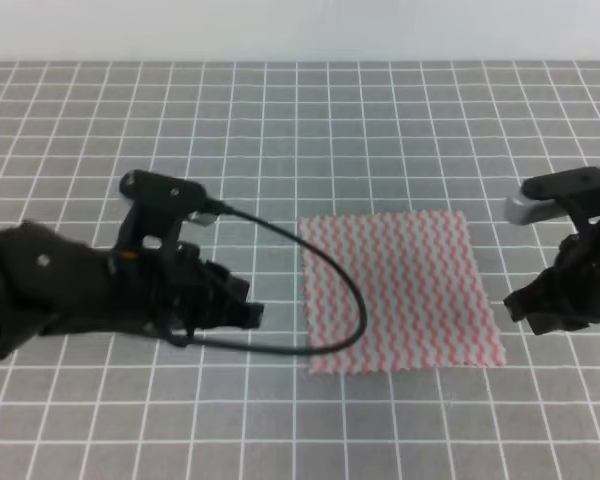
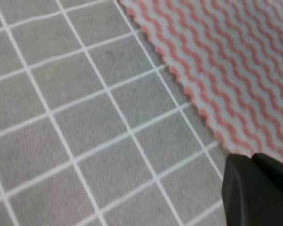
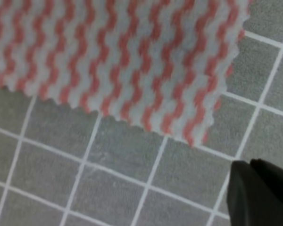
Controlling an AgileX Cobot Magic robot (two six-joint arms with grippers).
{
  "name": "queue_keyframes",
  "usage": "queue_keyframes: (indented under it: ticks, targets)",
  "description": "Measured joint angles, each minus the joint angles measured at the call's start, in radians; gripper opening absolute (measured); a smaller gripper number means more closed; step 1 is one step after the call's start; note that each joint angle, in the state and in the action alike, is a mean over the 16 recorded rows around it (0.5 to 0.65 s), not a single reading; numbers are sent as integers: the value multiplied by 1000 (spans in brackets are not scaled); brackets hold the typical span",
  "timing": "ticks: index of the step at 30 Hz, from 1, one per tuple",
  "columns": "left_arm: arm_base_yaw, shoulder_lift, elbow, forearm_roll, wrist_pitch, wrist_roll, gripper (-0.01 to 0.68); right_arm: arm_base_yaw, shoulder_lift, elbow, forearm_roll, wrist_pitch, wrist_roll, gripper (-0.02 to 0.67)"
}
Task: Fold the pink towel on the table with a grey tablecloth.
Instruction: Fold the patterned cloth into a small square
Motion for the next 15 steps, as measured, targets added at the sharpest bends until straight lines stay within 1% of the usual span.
queue_keyframes:
  ticks: [10,15]
  targets:
    - [-3,91,-91,6,-4,7,0,12,123,-30,45,-42,26,204]
    - [-3,116,-107,8,-8,11,0,12,164,-30,69,-67,26,251]
